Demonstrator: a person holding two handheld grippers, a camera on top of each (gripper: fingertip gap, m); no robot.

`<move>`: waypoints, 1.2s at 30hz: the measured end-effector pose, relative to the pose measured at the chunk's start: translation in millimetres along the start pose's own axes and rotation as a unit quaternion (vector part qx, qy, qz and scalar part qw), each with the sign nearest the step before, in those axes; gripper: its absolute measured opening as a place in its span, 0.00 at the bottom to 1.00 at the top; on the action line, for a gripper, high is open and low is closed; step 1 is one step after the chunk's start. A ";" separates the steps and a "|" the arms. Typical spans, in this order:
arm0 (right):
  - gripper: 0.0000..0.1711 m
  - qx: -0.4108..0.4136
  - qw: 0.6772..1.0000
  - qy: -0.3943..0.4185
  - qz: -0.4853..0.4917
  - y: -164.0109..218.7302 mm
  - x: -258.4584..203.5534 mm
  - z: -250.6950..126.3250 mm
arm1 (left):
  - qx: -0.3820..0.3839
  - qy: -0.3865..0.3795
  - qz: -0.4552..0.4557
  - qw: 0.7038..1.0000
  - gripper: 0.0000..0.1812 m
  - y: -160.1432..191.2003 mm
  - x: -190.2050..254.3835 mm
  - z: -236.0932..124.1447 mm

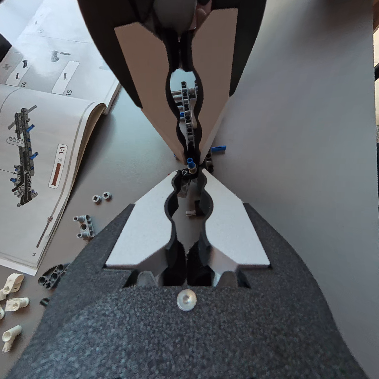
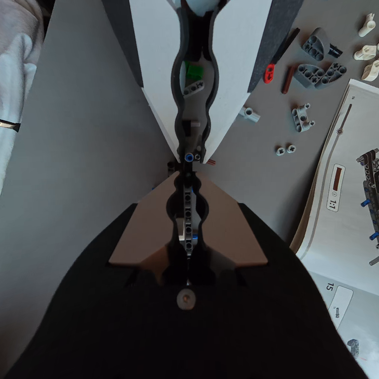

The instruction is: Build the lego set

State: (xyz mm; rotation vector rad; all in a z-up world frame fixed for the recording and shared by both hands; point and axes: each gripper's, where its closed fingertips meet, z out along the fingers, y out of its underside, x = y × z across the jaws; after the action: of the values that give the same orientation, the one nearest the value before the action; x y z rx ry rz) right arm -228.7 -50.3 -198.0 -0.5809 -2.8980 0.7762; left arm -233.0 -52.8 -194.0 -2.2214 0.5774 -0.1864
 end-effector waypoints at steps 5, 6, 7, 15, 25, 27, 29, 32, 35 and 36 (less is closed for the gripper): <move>0.05 0.028 0.999 -0.018 0.008 -5.7 -3.3 -3.3 | -0.006 -0.007 0.013 1.000 0.08 0.1 0.5 -0.2; 0.05 0.032 0.999 -0.018 0.005 -7.3 -3.6 -4.1 | -0.008 -0.009 0.016 1.000 0.08 0.1 0.5 -0.3; 0.03 0.035 0.999 -0.014 0.003 -8.0 -2.6 -5.2 | -0.010 -0.009 0.016 1.000 0.08 0.0 0.5 -0.4; 0.02 0.030 0.999 -0.021 0.010 -9.1 -1.1 -7.8 | -0.003 0.014 0.002 1.000 0.07 -2.9 0.3 -2.9; 0.02 -0.048 0.999 0.016 0.007 13.6 3.9 -7.1 | -0.004 0.003 0.006 1.000 0.07 -1.9 -5.6 -0.3; 0.00 -0.049 0.999 -0.001 0.023 15.7 1.0 -7.2 | -0.002 -0.002 0.005 1.000 0.07 -2.4 -6.6 -0.2; 0.00 -0.049 0.998 -0.003 0.030 16.4 0.7 -7.3 | 0.002 -0.011 0.004 1.000 0.07 -3.2 -8.8 0.3; 0.00 -0.052 0.998 -0.002 0.039 18.4 2.2 -7.8 | 0.010 -0.010 -0.011 1.000 0.07 -4.6 -10.4 0.4; 0.00 -0.057 0.998 0.006 0.040 19.0 3.2 -7.9 | 0.018 -0.003 -0.031 0.999 0.07 -5.3 -11.6 0.6; 0.00 -0.061 0.997 0.010 0.037 19.1 3.5 -7.9 | 0.020 0.000 -0.035 0.999 0.07 -5.5 -11.8 0.6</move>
State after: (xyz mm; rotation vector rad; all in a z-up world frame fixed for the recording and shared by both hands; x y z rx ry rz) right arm -224.1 -30.0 -200.7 -0.7068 -2.9357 0.5991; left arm -241.3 -43.8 -189.6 -2.2050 0.4915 -0.2330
